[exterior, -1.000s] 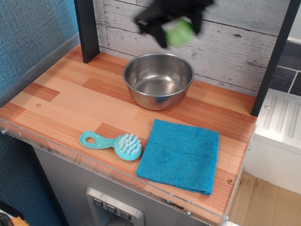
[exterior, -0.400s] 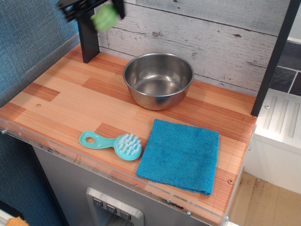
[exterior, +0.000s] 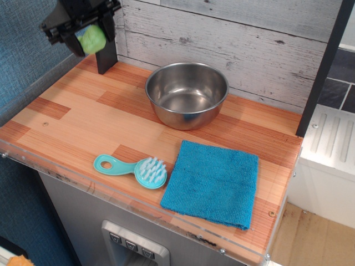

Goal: Move the broccoli to the left side of the bowl

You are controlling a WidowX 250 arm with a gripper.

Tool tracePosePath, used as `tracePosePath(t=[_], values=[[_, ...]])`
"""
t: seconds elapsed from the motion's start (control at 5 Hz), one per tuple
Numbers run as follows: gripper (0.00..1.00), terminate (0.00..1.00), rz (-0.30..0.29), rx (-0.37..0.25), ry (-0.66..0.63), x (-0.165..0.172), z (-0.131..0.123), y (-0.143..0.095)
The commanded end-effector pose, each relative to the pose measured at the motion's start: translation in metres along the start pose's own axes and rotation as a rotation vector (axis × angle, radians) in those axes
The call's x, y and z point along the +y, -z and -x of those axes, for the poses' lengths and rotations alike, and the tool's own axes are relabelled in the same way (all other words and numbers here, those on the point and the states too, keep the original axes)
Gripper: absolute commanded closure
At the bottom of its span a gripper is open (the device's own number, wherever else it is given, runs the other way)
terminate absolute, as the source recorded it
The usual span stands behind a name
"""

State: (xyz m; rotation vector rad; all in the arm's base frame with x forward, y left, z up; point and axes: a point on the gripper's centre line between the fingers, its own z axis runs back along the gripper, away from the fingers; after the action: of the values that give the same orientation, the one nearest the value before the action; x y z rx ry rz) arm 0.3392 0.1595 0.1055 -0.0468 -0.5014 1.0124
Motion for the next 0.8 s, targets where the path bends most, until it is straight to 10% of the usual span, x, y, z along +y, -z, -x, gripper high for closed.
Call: tracePosePath(t=[0.0,0.6], values=[[1.00,0.00,-0.012,-0.043,-0.027,0.006,-0.013,0.021],[1.00,0.00,-0.010,0.044,0.017,-0.052,0.045,0.060]])
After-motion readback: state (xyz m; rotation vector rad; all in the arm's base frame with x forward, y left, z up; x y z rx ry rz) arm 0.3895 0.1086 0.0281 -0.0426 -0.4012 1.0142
